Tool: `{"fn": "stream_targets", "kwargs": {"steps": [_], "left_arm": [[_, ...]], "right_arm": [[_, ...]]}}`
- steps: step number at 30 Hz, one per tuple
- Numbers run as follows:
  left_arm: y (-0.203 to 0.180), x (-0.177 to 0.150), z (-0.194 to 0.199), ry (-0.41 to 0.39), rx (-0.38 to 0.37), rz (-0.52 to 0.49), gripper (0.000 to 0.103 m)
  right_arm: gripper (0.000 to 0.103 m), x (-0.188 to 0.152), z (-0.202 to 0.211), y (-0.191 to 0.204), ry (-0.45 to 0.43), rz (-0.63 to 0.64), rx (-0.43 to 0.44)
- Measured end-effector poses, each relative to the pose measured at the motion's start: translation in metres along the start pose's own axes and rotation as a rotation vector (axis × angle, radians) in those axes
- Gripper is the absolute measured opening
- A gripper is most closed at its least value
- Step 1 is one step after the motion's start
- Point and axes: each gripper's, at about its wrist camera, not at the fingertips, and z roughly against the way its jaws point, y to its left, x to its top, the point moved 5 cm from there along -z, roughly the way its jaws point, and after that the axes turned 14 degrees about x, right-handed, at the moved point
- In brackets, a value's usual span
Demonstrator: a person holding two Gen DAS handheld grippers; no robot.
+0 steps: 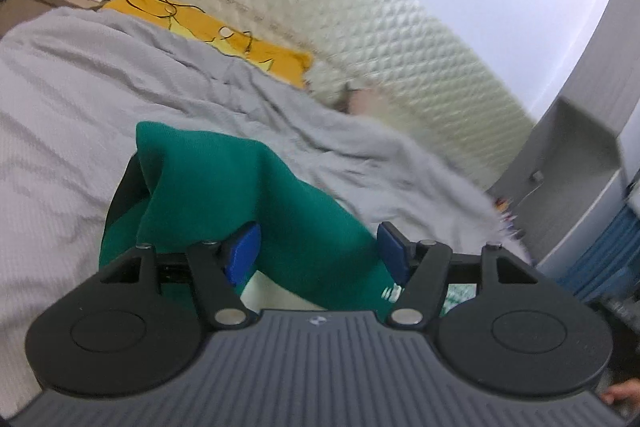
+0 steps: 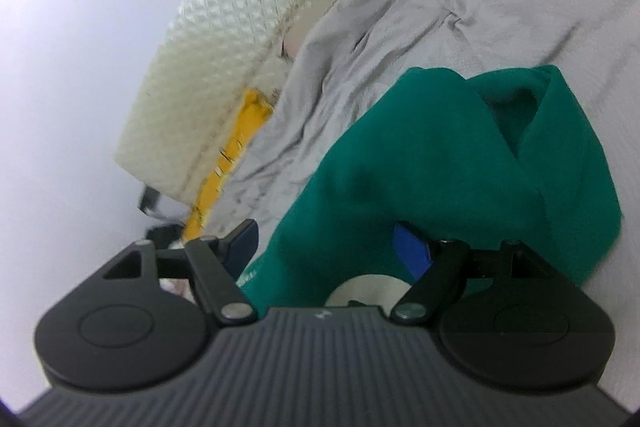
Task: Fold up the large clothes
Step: 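Lower the bundle onto the bed and open both grippers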
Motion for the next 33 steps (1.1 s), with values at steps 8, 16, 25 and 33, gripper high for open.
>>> {"fn": "stream_targets", "kwargs": {"steps": [8,16,25,33], "left_arm": [[-0.011,0.003,-0.08,0.006,0.135,-0.137,0.07],[-0.004,-0.013,-0.135,0.061,0.195,-0.201,0.071],[-0.001,-0.016,-0.137,0.056,0.166,-0.192,0.078],[-0.023,-0.019,-0.069,0.0,0.099,-0.207,0.085]], "right_arm": [[0.075,0.0,-0.069,-0.013,0.121,0.28,-0.088],[0.077,-0.023,-0.104,-0.019,0.191,0.58,-0.157],[0.079,-0.029,-0.107,-0.02,0.166,0.671,-0.179],[0.079,-0.038,-0.055,0.021,0.068,0.645,-0.134]]}}
